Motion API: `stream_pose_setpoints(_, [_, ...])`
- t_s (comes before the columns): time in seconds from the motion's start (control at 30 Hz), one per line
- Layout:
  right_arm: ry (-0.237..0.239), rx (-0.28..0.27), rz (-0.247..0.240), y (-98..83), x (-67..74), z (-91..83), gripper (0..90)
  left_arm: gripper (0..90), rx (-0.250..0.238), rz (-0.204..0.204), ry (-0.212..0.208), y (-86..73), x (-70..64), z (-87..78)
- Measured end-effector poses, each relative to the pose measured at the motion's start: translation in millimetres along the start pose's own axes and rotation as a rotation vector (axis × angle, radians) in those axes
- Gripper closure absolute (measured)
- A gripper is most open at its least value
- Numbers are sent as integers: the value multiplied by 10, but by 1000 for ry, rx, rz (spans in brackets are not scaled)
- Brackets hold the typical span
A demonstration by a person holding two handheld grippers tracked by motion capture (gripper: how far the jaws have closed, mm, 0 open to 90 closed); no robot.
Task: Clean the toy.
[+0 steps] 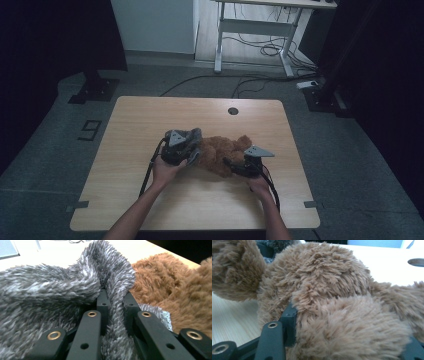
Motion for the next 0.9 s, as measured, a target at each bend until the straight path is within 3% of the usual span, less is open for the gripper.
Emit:
stream_pose_setpoints(0.17, [15,-29,23,-25,-18,-87,428,775,-15,-8,-20,83,-3,-108])
stream_pose_setpoints(0.27, [18,-29,19,-38,3,-108,428,775,-28,16,-16,169,-98,-167])
stream_pose_setpoints(0.37, [19,-26,5,-44,28,-128,426,775,-33,35,-43,260,-295,-180])
stream_pose_setpoints(0.47, [17,-27,-1,-60,47,-147,426,771,-31,86,-71,332,-552,-131])
stream_pose_setpoints(0.57, [12,-28,5,-66,36,-172,426,769,-18,100,-108,356,-780,-50])
stream_pose_setpoints(0.67, [14,-24,10,-69,37,-179,426,765,18,131,-136,311,-991,70])
stream_pose_setpoints(0.77, [11,-24,11,-65,31,-178,426,760,103,161,-134,120,-1097,246])
stream_pose_setpoints(0.83, [5,-19,9,-70,20,-180,426,767,91,182,-113,41,-1079,289])
stream_pose_setpoints(0.9, [7,-18,9,-75,16,-183,426,781,78,145,-123,25,-1041,253])
Point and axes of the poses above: each handheld gripper's, and its own axes: z roughly forward along the jaws, y roughly out of its top, x roughly to its left, the point moved 9 cm from there along z, roughly forward along the jaws, and after that the axes turned 11 degrees about -z, right-handed, at the moved point
